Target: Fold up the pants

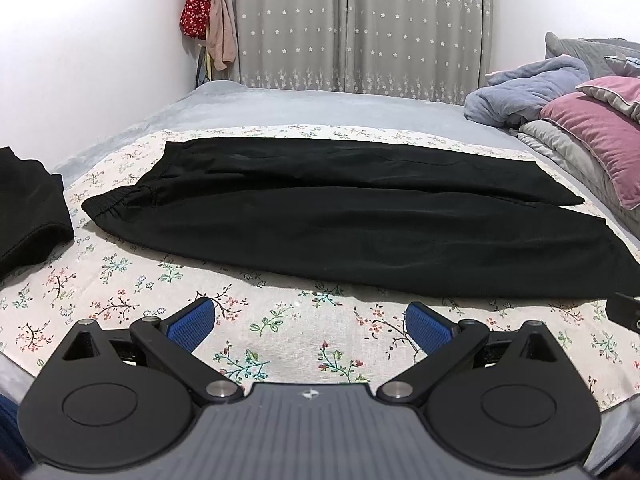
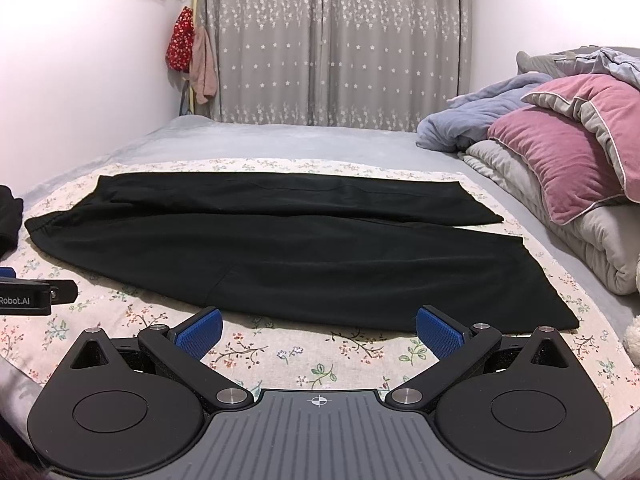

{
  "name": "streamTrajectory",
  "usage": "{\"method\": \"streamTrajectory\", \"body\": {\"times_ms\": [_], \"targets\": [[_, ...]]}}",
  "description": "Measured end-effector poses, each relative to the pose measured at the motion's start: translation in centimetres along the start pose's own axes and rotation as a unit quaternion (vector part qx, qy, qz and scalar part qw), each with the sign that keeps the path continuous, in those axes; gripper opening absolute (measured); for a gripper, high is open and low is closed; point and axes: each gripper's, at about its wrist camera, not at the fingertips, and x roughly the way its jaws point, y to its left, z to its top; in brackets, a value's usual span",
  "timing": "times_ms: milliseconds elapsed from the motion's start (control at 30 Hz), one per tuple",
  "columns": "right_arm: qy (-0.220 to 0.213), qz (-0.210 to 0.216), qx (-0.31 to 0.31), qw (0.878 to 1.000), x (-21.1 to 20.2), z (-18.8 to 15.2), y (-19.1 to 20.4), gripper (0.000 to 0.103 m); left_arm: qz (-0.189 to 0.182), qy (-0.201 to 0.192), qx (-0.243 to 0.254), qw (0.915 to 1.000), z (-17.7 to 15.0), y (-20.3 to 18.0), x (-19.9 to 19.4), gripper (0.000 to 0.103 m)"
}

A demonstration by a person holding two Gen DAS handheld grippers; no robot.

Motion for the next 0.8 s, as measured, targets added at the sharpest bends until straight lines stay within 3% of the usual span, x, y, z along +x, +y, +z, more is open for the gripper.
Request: {"method": "streamTrajectory", "body": {"times_ms": [800], "targets": [[0.011,-0.018,0.008,1.000,0.30,0.06,-0.54,0.103,0.005,-0.008,0.003,1.0000,0.26,0.31,0.01,0.095]]}}
